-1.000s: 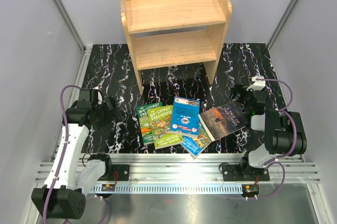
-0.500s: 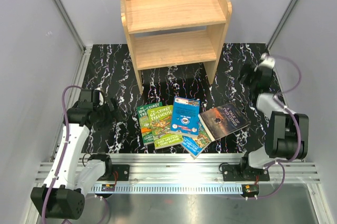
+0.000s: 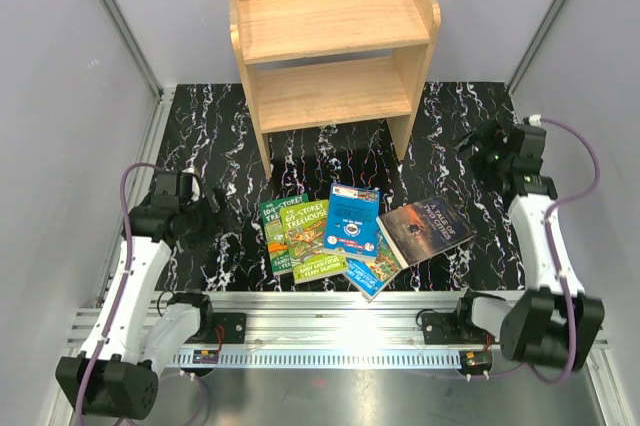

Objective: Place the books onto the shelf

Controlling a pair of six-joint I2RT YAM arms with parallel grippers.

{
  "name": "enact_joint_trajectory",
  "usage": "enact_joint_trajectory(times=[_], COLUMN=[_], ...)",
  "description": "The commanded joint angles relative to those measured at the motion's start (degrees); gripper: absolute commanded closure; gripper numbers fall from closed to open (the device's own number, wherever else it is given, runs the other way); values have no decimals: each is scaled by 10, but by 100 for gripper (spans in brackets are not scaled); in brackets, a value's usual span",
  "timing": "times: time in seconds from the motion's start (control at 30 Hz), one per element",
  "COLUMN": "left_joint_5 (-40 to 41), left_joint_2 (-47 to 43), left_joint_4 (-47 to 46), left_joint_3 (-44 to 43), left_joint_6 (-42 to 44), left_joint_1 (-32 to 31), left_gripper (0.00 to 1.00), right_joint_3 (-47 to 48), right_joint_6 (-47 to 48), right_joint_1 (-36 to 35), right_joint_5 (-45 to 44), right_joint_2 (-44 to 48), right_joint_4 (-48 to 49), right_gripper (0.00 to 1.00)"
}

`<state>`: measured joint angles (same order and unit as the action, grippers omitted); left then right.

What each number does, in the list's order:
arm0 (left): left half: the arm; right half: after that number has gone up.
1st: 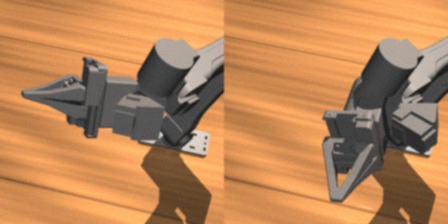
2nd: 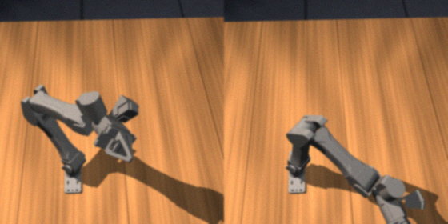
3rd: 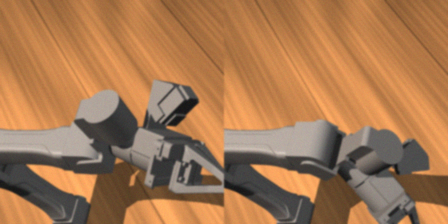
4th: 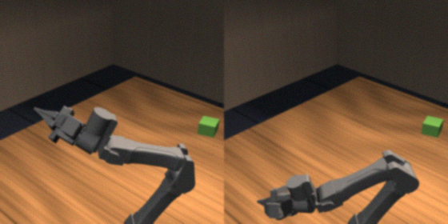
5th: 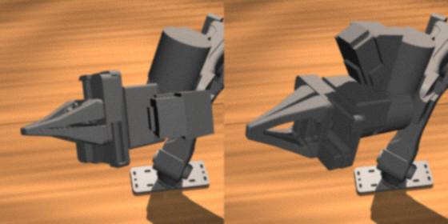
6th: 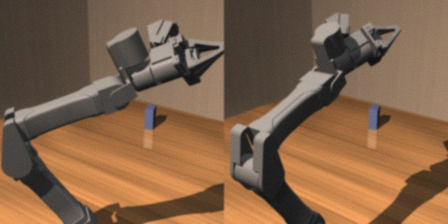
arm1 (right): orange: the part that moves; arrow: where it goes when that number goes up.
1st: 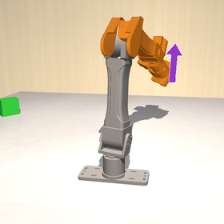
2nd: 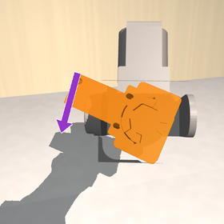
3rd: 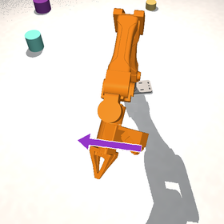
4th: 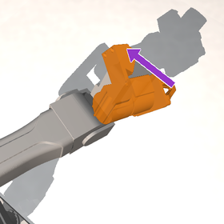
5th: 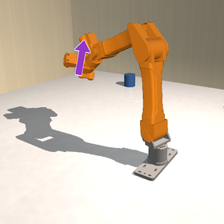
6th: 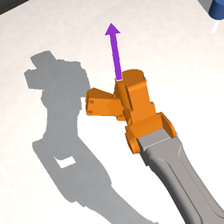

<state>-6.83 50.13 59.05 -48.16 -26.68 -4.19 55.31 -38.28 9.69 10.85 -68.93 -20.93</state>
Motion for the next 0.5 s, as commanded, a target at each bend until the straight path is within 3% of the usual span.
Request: enact_joint_trajectory(times=[0.0,0.13,0.27,0.47], left_joint_5=[7,9,10,8], left_joint_2=[-17,-28,-44,-48], left_joint_4=[-10,-10,-10,-10], left_joint_3=[-1,-2,-1,0], left_joint_6=[-3,-3,-3,-3], left_joint_1=[-10,-23,-35,-52], left_gripper=[1,1,1,1], right_joint_3=[-9,-18,-70,-242], right_joint_6=[-106,-127,-170,-263], right_joint_1=[6,6,6,6], right_joint_5=[93,4,23,112], right_joint_2=[66,147,262,485], right_joint_4=[-11,-146,-239,-335], right_gripper=[0,0,1,1])
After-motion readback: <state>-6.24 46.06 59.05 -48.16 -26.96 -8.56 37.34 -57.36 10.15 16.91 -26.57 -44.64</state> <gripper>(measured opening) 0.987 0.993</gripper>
